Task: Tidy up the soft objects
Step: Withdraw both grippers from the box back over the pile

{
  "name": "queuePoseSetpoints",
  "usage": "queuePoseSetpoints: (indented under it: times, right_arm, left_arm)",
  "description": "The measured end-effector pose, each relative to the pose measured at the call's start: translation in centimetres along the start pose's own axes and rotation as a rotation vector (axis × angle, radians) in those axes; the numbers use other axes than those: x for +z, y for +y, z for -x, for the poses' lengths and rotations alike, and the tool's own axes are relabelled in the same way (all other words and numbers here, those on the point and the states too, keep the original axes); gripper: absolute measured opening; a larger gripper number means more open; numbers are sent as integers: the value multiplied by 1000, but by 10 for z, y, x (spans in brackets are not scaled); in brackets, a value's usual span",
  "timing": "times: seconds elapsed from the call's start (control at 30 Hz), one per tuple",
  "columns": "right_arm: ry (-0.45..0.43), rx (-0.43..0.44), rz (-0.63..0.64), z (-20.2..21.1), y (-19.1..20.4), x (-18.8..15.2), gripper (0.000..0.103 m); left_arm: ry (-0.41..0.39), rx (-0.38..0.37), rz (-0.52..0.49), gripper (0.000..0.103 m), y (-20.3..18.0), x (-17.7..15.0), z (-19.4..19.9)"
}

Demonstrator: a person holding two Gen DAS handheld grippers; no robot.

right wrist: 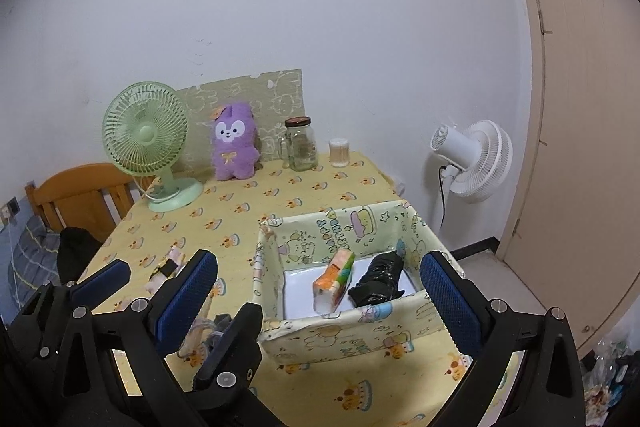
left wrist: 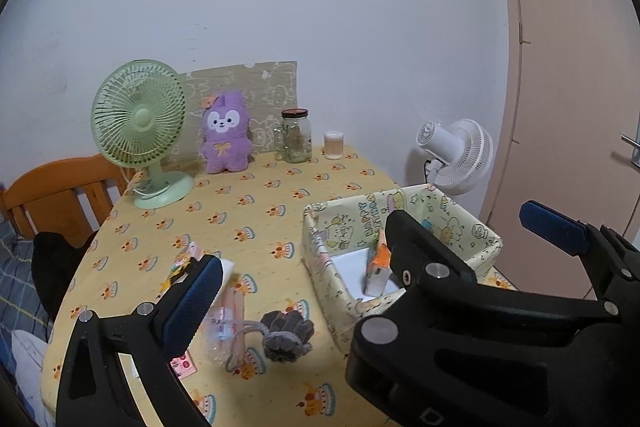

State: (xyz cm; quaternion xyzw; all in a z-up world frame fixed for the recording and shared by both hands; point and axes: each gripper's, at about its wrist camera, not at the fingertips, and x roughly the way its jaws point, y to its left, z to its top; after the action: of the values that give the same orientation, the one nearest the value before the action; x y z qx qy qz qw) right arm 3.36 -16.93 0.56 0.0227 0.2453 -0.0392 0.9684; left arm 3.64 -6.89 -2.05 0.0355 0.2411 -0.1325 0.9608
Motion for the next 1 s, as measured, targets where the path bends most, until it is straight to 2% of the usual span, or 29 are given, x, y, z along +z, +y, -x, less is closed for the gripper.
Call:
queuePoseSetpoints:
  times: [0.27,0.6,1.0]
  right_arm:
    - [7,32,7,-4,20,-15,103]
    - [32,72,33,-12,47,-41,102]
    - [76,120,43,-24,71,-63,98]
  left_arm:
    - [4,28,25,97,20,-15,3]
    - [25,106,38,97,42,-43,4]
    - [68,152,75,92,64,-67,0]
